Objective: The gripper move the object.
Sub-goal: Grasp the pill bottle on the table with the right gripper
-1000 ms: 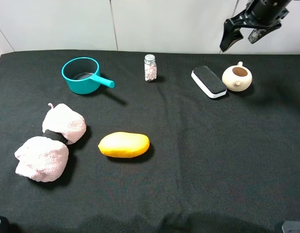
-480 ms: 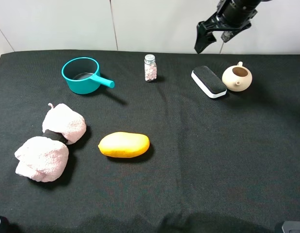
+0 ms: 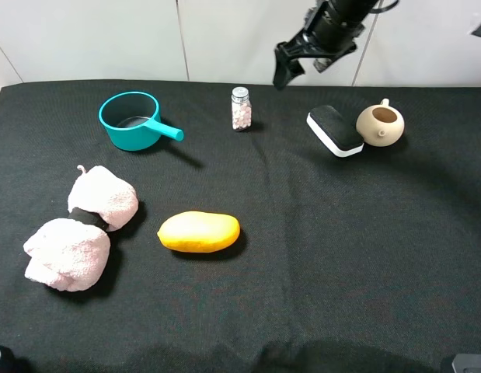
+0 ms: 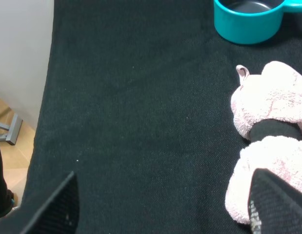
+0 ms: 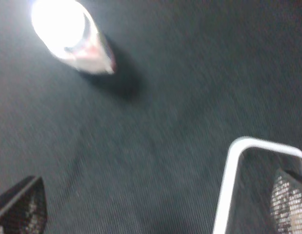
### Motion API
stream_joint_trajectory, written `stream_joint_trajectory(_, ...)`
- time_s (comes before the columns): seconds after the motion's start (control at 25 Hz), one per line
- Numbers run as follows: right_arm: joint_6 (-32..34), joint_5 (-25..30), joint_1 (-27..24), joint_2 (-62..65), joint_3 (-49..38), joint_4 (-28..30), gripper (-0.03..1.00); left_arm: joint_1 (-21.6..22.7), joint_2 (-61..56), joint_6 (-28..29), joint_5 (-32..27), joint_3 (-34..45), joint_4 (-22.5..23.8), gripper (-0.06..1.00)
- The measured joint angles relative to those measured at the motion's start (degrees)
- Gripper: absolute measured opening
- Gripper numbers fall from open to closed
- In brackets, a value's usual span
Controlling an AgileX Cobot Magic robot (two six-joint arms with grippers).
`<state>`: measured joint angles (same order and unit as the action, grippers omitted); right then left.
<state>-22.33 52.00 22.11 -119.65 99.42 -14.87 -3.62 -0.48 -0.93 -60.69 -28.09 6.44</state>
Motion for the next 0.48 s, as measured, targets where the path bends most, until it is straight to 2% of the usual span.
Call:
stream_joint_trajectory(0.24,0.00,2.72,3.18,-5.86,9.82,-0.75,0.69,0.00,0.00,0.00,0.00,0.00,0.00,0.77)
stream_joint_trajectory(0.48,0.12,7.97,4.20,-11.94,17.73,-1.51,0.69,0.00,0.00,0.00,0.00,0.00,0.00,0.77)
